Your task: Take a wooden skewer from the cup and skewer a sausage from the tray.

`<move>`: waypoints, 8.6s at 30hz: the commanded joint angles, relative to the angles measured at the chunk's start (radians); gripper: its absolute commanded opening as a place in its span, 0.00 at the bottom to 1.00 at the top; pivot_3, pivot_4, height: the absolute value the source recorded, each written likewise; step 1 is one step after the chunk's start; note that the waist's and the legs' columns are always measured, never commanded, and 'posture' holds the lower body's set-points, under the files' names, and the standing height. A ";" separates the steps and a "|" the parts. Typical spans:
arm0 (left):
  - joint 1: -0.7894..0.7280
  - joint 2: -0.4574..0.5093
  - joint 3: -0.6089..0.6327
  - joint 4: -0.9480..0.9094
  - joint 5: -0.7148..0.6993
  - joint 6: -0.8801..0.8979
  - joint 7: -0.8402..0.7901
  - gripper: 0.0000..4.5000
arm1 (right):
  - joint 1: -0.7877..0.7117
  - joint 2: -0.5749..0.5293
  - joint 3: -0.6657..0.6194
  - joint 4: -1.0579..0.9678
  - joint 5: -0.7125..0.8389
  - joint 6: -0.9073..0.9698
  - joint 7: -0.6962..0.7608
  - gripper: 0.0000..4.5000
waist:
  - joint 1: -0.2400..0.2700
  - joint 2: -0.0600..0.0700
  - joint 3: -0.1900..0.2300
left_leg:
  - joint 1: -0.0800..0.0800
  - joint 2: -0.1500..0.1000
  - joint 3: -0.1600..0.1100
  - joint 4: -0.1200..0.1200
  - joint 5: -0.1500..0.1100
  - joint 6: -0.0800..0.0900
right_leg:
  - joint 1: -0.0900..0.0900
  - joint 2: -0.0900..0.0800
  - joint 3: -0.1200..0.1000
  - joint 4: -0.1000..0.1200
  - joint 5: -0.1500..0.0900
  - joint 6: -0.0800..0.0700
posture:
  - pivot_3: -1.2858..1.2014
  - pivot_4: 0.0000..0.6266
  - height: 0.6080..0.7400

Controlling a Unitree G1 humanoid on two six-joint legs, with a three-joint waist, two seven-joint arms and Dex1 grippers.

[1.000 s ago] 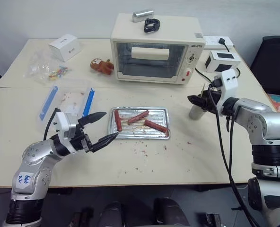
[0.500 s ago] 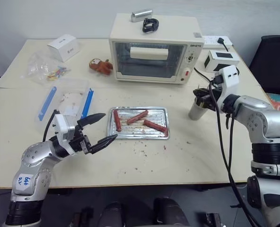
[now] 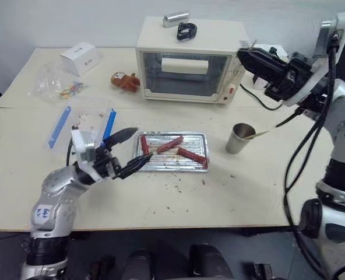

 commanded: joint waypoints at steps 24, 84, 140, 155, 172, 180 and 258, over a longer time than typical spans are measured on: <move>-0.242 -0.261 -0.125 0.086 0.070 -0.106 0.077 0.41 | 0.207 0.283 0.051 -0.141 0.487 -0.015 -0.397 0.00 | 0.000 0.000 0.000 | -0.001 -0.003 0.000 -0.001 0.001 0.002 | -0.001 0.002 -0.001 -0.002 0.001 0.001 | 0.52 0.24 1.00; 0.238 0.198 0.239 -0.052 -0.072 0.148 -0.009 0.00 | 0.205 -0.071 0.620 0.054 -0.678 -0.212 0.073 0.99 | -0.001 -0.002 0.002 | -0.001 0.000 0.003 -0.014 0.007 -0.003 | -0.003 0.000 -0.011 -0.014 0.008 -0.002 | 0.52 0.24 1.00; 0.263 0.397 0.171 -0.064 -0.039 0.170 -0.272 0.00 | 0.140 -0.233 0.582 -0.015 -0.569 -0.273 0.548 0.17 | -0.002 -0.001 0.002 | -0.001 0.000 0.003 -0.014 0.008 -0.003 | -0.004 0.003 -0.011 -0.013 0.008 -0.002 | 0.52 0.24 1.00; 0.100 0.428 0.021 0.016 0.025 0.156 -0.398 0.00 | 0.090 -0.241 0.601 -0.082 -0.471 -0.177 0.632 0.17 | -0.001 -0.001 0.002 | -0.001 -0.001 0.004 -0.014 0.008 -0.003 | -0.005 0.003 -0.010 -0.013 0.008 -0.002 | 0.52 0.24 1.00; 0.006 0.366 -0.052 0.066 0.103 0.081 -0.395 0.00 | 0.072 -0.248 0.639 -0.124 -0.494 -0.127 0.604 0.17 | -0.001 -0.001 0.002 | -0.002 -0.002 0.004 -0.012 0.008 -0.002 | -0.005 0.003 -0.010 -0.011 0.008 -0.002 | 0.52 0.24 1.00; -0.010 0.353 -0.058 0.059 0.096 0.092 -0.391 0.00 | 0.065 -0.244 0.651 -0.115 -0.500 -0.118 0.579 0.17 | 0.000 -0.001 0.002 | -0.002 -0.002 0.004 -0.011 0.008 -0.002 | -0.005 0.003 -0.010 -0.010 0.008 -0.002 | 0.52 0.24 1.00; -0.078 0.267 -0.146 0.097 0.155 0.088 -0.364 0.00 | -0.010 -0.214 0.704 -0.083 -0.530 -0.095 0.591 0.50 | 0.001 -0.002 0.002 | -0.013 -0.005 0.002 0.002 0.008 -0.001 | -0.016 0.003 -0.011 0.001 0.008 -0.002 | 0.52 0.24 1.00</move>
